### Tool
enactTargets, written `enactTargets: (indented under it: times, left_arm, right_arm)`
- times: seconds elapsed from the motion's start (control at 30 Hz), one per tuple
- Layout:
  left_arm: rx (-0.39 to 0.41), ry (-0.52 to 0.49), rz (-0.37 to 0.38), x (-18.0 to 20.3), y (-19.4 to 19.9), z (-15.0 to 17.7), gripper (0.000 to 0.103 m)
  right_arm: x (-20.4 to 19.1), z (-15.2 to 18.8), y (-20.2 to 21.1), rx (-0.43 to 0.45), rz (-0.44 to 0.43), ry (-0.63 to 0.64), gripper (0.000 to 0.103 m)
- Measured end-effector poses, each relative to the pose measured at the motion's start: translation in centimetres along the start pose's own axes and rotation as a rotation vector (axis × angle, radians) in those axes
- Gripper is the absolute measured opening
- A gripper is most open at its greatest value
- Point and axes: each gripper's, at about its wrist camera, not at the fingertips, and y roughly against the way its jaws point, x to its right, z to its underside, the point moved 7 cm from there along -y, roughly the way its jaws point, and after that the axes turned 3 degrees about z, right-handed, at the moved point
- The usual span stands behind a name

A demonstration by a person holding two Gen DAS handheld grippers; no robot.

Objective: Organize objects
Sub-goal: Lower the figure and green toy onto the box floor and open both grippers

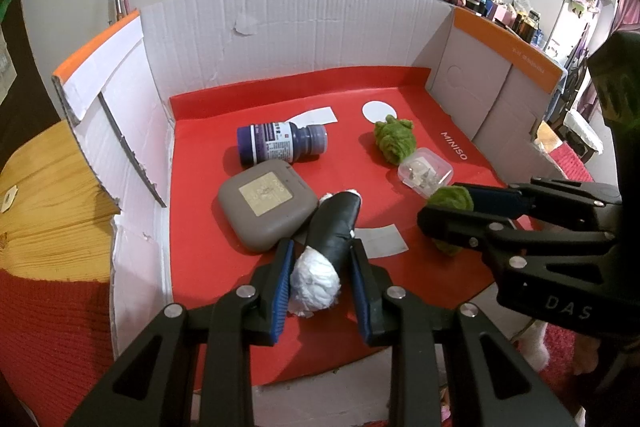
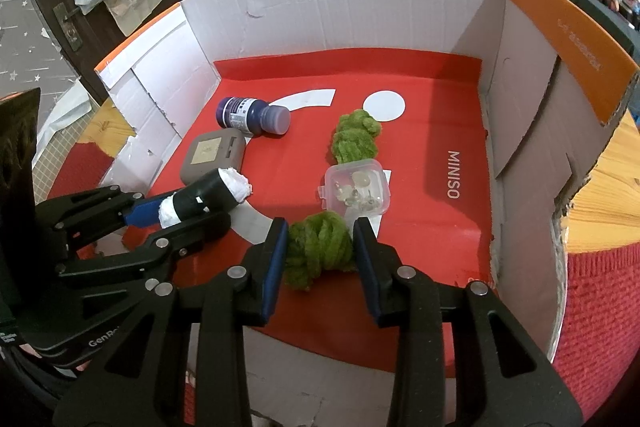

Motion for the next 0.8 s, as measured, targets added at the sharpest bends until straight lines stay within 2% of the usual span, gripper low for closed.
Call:
enactTargets:
  times: [0.13, 0.27, 0.63, 0.8]
  left_arm:
    - [0.001, 0.005, 0.000, -0.1, 0.0, -0.1, 0.030]
    - [0.003, 0.010, -0.003, -0.2, 0.2, 0.0, 0.030]
    - [0.022, 0.014, -0.020, -0.3, 0.9, 0.1, 0.040]
    - [0.035, 0.015, -0.027, -0.2, 1.4, 0.1, 0.045]
  right_arm:
    - [0.1, 0.0, 0.1, 0.002, 0.002, 0.001, 0.035]
    - [0.1, -0.1, 0.4, 0.012, 0.007, 0.000, 0.048]
    - [0.3, -0.1, 0.9, 0.025, 0.003, -0.003, 0.049]
    - [0.2, 0.0, 1.5, 0.035, 0.001, -0.002, 0.052]
